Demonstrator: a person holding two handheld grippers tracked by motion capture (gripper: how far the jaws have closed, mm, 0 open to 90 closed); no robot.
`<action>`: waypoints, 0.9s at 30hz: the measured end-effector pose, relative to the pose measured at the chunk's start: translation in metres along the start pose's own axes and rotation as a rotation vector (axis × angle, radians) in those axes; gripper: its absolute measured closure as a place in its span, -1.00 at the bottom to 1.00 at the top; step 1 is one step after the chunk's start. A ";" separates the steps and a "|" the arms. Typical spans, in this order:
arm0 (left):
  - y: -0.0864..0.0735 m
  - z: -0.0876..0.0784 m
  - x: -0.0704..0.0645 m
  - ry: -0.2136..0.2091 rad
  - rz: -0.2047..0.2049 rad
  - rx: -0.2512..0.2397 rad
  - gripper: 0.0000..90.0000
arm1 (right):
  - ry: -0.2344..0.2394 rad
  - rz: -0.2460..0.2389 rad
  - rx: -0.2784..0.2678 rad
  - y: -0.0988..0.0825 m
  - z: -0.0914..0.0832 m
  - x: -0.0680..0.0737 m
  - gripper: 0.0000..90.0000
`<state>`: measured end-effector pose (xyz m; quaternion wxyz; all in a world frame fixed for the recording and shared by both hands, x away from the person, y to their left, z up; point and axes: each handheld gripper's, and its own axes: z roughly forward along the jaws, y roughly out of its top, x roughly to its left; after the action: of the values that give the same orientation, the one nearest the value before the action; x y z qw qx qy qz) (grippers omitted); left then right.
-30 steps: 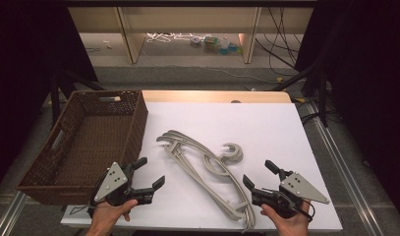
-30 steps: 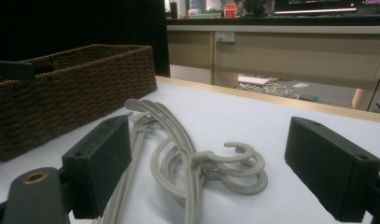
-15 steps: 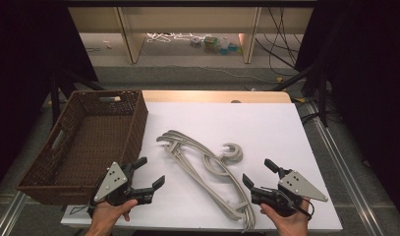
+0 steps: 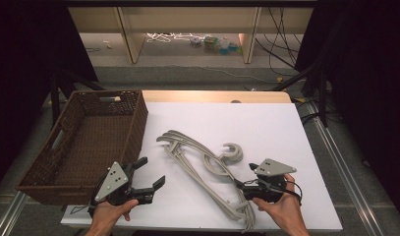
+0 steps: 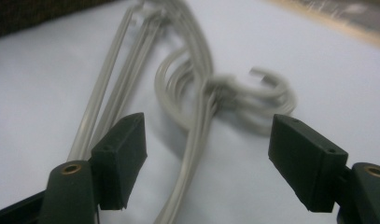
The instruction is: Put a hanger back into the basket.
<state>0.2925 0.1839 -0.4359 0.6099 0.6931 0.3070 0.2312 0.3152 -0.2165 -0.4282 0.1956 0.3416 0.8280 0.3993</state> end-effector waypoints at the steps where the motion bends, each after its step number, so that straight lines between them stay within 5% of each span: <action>1: 0.000 0.000 0.000 0.000 -0.001 0.000 -0.65 | 0.019 0.001 0.037 0.000 0.004 0.000 -0.31; 9: -0.001 0.002 -0.002 -0.004 0.038 0.017 -0.65 | 0.054 -0.035 0.164 0.010 0.033 -0.002 -0.08; 10: 0.000 0.003 -0.001 -0.013 0.084 0.006 -0.65 | 0.055 -0.034 0.172 0.011 0.036 -0.002 -0.05; 11: -0.001 0.004 -0.002 -0.015 0.080 0.002 -0.65 | 0.049 -0.057 0.149 0.010 0.041 -0.003 -0.02; 16: 0.000 0.004 -0.003 -0.017 0.081 0.019 -0.65 | 0.072 -0.031 0.234 0.010 0.047 -0.002 0.13; 27: -0.001 0.005 -0.003 -0.023 0.074 0.022 -0.65 | 0.089 -0.027 0.310 0.010 0.066 -0.007 0.46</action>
<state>0.2934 0.1786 -0.4371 0.5967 0.7133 0.2766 0.2423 0.3632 -0.1822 -0.4598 0.1091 0.3385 0.8921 0.2788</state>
